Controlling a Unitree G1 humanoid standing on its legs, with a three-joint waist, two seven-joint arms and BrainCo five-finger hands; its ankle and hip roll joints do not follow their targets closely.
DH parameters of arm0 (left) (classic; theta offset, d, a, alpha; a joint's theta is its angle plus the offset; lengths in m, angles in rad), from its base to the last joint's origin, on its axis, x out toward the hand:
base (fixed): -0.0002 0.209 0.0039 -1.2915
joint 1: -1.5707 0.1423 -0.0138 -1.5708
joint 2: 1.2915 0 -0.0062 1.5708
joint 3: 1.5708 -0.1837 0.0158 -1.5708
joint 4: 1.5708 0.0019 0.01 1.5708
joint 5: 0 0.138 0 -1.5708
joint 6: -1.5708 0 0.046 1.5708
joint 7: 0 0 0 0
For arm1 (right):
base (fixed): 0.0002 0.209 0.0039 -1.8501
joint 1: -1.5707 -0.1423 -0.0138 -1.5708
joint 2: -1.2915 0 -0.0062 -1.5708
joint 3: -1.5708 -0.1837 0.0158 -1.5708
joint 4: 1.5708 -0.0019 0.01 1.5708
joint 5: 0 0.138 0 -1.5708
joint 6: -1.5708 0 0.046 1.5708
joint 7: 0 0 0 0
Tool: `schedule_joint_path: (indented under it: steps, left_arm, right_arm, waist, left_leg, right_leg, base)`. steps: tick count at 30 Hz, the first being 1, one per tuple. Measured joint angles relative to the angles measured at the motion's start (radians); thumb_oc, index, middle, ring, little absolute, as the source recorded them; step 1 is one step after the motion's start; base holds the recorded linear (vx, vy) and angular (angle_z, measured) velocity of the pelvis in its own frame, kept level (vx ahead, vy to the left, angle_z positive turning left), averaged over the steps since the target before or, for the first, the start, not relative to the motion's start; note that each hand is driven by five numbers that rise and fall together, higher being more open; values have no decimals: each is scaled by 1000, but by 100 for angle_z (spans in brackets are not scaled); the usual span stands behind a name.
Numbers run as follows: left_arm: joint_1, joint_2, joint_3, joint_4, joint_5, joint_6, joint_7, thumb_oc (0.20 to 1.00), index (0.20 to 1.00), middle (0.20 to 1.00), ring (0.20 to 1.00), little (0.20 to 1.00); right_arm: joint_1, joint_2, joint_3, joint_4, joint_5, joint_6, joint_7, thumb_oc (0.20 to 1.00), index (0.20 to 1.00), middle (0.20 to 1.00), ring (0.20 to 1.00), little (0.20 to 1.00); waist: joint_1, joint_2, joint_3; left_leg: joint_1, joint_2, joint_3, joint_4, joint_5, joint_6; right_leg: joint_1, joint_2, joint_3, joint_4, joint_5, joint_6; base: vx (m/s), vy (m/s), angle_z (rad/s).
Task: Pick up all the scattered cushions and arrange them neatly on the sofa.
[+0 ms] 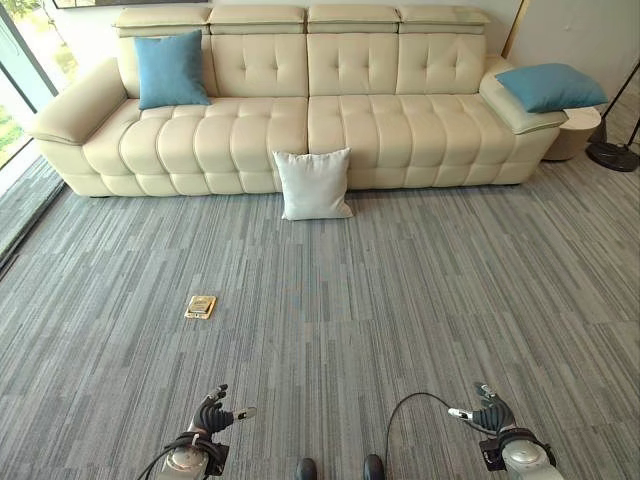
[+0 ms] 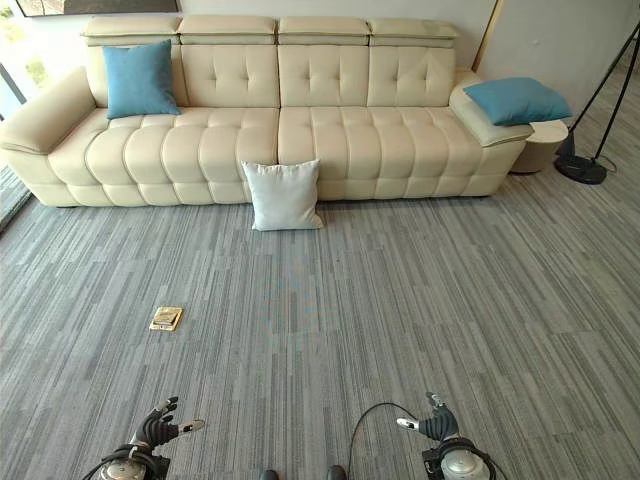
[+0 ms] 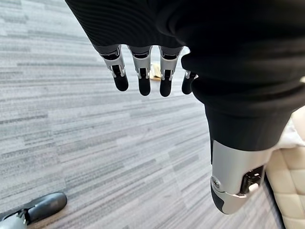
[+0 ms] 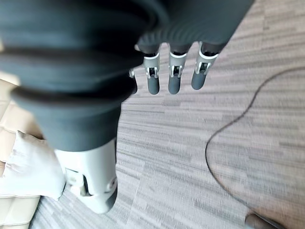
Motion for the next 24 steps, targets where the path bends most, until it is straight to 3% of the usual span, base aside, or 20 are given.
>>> schedule_joint_path:
  steps: [14,22,24]
  left_arm:
    - [1,8,8,-1,-1,0,12,1000,1000,1000,1000,1000]
    - [2,27,33,-46,-7,-1,12,1000,1000,1000,1000,1000]
    - [-18,32,42,-45,-7,-1,13,1000,1000,1000,1000,1000]
  right_arm:
    - [-1,-24,-10,-1,-17,2,-14,1000,1000,1000,1000,1000]
    - [-21,-30,-9,0,-17,5,-17,1000,1000,1000,1000,1000]
    - [-29,-33,-8,1,-18,6,-16,1000,1000,1000,1000,1000]
  waist:
    - [4,-6,5]
    - [13,-24,21]
    - [12,-23,26]
  left_leg:
    - [-43,-5,-12,2,0,-1]
    - [-79,-17,23,6,-8,16]
    - [-90,-21,35,6,-13,24]
  right_leg:
    - [-43,-3,-10,0,-11,13]
    - [-92,-17,22,1,9,19]
    - [-133,-16,39,55,5,31]
  base:
    - [34,36,2]
    - [29,79,-13]
    - [44,128,-21]
